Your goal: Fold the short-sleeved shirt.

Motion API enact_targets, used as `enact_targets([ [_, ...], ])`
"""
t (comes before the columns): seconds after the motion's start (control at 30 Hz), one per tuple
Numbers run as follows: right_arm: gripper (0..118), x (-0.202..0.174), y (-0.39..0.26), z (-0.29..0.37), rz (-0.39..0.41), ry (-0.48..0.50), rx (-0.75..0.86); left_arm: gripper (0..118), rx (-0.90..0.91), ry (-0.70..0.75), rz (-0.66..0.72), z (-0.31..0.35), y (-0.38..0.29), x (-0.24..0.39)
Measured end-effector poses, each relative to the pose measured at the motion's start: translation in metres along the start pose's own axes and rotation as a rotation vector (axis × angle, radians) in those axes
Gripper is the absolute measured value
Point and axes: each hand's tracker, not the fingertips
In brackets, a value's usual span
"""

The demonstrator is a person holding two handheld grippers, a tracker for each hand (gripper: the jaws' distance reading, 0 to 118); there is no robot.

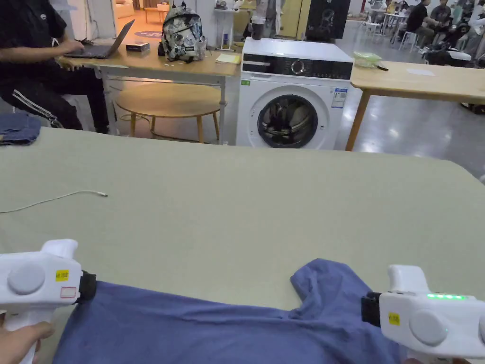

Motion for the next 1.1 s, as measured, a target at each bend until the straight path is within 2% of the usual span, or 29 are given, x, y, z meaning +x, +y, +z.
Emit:
enact_targets([
  [0.03, 64, 0.005, 0.008, -0.01, 0.007, -0.013, -0.033, 0, 0.007, -0.001, 0.001, 0.002, -0.001, 0.0],
  [0.07, 69, 0.013, 0.014, -0.024, 0.024, -0.035, -0.049, 0, 0.003, 0.0, -0.002, 0.003, -0.003, 0.001],
  [0.1, 69, 0.019, 0.021, -0.039, 0.064, -0.03, -0.093, 0, 0.002, 0.005, -0.006, 0.002, -0.003, 0.002],
  [0.2, 69, 0.027, 0.03, -0.072, 0.113, -0.062, -0.184, 0, 0.007, 0.006, -0.013, 0.002, -0.005, 0.004],
  [0.43, 69, 0.038, 0.038, -0.124, 0.079, -0.065, -0.303, 0, 0.006, 0.017, -0.009, 0.001, -0.007, 0.004],
  [0.5, 62, 0.035, 0.035, -0.118, 0.039, -0.033, -0.318, 0, -0.001, 0.019, -0.003, 0.0, -0.007, 0.003],
  [0.57, 54, 0.036, 0.036, -0.113, 0.014, -0.043, -0.295, 0, -0.004, 0.018, 0.002, -0.001, -0.008, 0.002],
  [0.67, 0, 0.032, 0.034, -0.101, 0.028, -0.026, -0.288, 0, -0.007, 0.019, -0.004, -0.001, -0.009, 0.003],
  [0.73, 0, 0.034, 0.035, -0.103, 0.022, -0.018, -0.287, 0, -0.007, 0.021, -0.007, -0.001, -0.01, 0.004],
  [0.87, 0, 0.043, 0.032, -0.084, -0.057, 0.008, -0.212, 0, 0.004, 0.014, 0.002, 0.007, -0.012, 0.001],
  [1.1, 0, 0.038, 0.017, -0.005, -0.055, 0.046, -0.088, 0, 0.042, -0.001, -0.003, 0.035, -0.02, -0.003],
])
